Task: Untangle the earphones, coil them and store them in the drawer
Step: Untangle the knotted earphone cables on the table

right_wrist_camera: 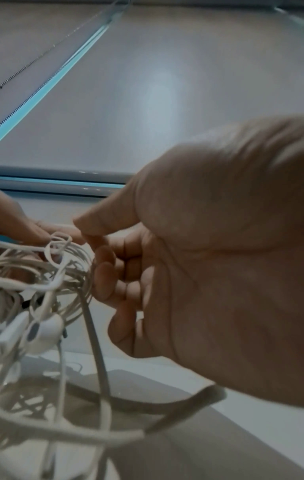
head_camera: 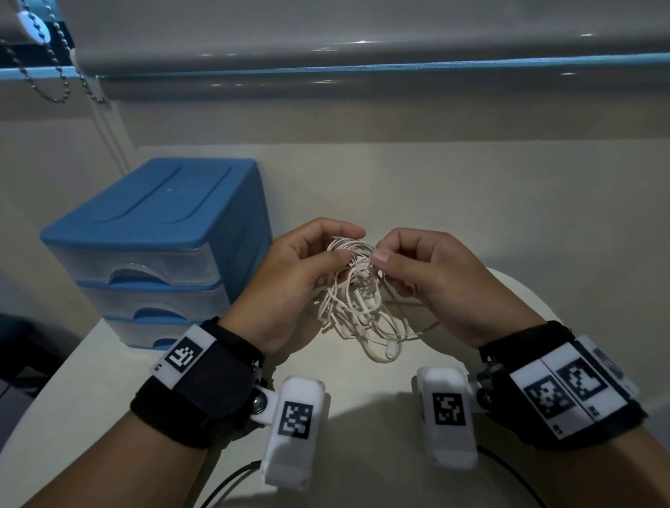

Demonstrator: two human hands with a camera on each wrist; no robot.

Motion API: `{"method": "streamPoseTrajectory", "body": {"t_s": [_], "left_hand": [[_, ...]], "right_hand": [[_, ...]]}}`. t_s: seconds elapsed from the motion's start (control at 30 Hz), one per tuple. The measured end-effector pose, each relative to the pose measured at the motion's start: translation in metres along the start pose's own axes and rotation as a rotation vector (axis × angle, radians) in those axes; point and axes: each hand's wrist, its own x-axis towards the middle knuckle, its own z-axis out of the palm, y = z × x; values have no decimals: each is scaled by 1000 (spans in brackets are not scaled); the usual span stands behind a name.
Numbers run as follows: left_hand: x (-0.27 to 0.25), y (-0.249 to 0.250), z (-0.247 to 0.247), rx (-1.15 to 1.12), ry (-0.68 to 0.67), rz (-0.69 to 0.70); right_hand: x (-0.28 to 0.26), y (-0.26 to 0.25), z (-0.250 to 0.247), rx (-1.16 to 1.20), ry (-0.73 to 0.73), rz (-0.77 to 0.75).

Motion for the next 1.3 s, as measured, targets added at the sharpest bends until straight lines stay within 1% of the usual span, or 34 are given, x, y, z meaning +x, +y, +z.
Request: {"method": "streamPoseTrajectory", "body": {"t_s": [0.07, 0.17, 0.27, 0.37, 0.5, 0.6, 0.67, 0.73, 0.9, 0.97, 1.03, 1.13, 1.2, 1.3], "left_hand": [[1, -1, 0, 28, 4, 9], [1, -2, -1, 54, 13, 34], [1, -2, -1, 66, 9, 42], [1, -2, -1, 77, 0, 39], [1, -3, -1, 91, -2, 51], [1, -3, -1, 90, -7, 63], [0, -2, 0, 96, -21, 62], [0, -2, 0, 99, -38, 59], [0, -2, 2, 96, -63, 11], [1, -2, 2, 73, -66, -9], [1, -2, 2, 57, -58, -21], [1, -2, 2, 38, -24, -38], [1, -3, 2, 33, -9, -42], [2, -2, 2, 47, 26, -45]], "right_hand": [[2, 1, -2, -35, 40, -9], [1, 1, -4, -118, 60, -25], [-3, -1, 0, -101, 30, -24], [-3, 0, 2, -192, 13, -64], [-1, 2, 3, -52, 22, -61], [1, 5, 3, -169, -13, -92], [1, 4, 4, -174, 1, -87], [1, 3, 2, -124, 72, -73], [5, 1, -5, 85, 326, 34], [7, 1, -6, 173, 400, 86], [9, 1, -6, 290, 450, 104], [10, 0, -6, 446, 485, 55], [10, -1, -5, 513, 456, 23], [9, -2, -5, 516, 378, 1]]}}
